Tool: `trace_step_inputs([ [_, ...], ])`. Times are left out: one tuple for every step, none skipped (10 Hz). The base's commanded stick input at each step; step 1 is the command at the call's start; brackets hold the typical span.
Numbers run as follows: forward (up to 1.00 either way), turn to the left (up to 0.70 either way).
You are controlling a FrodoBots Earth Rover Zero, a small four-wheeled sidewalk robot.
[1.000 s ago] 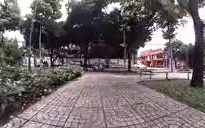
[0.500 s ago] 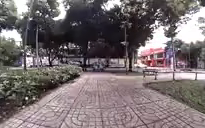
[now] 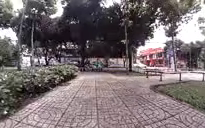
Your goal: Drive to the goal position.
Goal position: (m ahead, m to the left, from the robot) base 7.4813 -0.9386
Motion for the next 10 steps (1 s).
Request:
trace_step_inputs([
  [1.00,-0.27],
  [1.00,-0.27],
  [1.00,-0.18],
  [1.00,0.00],
  [1.00,0.00],
  [1.00,0.00],
  [1.00,0.00],
  [1.00,-0.27],
  [1.00,-0.27],
  [1.00,-0.27],
])
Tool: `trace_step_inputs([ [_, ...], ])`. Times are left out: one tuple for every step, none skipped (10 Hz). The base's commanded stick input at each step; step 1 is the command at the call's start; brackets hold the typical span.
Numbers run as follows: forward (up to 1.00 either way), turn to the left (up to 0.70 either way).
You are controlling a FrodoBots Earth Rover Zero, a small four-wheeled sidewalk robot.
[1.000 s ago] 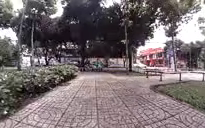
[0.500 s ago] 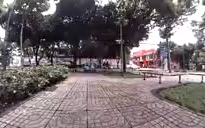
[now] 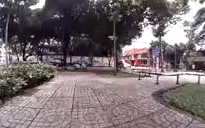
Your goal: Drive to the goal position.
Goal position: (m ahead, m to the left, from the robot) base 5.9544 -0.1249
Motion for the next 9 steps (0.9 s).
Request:
trace_step_inputs([
  [1.00,-0.27],
  [1.00,-0.27],
  [1.00,-0.27],
  [1.00,-0.27],
  [1.00,-0.27],
  [1.00,-0.27],
  [1.00,-0.12],
  [1.00,0.00],
  [1.00,0.00],
])
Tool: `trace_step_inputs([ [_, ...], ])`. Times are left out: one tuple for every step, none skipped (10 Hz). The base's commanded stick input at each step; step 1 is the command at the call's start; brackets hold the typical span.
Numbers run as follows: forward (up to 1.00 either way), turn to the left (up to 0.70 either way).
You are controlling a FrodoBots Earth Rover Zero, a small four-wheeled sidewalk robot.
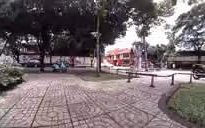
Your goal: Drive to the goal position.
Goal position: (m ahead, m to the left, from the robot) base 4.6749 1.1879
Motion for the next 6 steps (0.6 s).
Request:
trace_step_inputs([
  [1.00,0.00],
  [1.00,0.00],
  [1.00,0.00],
  [0.38,0.00],
  [0.00,0.00],
  [0.00,0.00],
])
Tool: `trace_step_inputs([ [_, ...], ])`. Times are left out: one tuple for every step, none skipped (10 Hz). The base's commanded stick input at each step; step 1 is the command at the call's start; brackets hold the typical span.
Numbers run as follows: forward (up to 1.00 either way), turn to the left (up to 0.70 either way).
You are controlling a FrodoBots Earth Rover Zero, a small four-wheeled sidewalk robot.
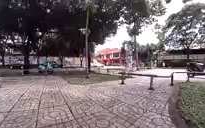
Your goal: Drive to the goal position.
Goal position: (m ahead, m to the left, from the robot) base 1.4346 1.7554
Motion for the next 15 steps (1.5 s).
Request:
trace_step_inputs([
  [0.00,0.00],
  [0.00,0.00],
  [0.00,0.00],
  [0.00,0.00],
  [0.00,0.00],
  [0.00,0.00],
  [0.00,-0.45],
  [0.00,-0.45],
  [0.00,-0.45],
  [0.00,-0.45],
  [0.00,-0.45],
  [0.00,-0.45],
  [0.00,-0.45],
  [0.00,-0.45],
  [0.00,-0.45],
])
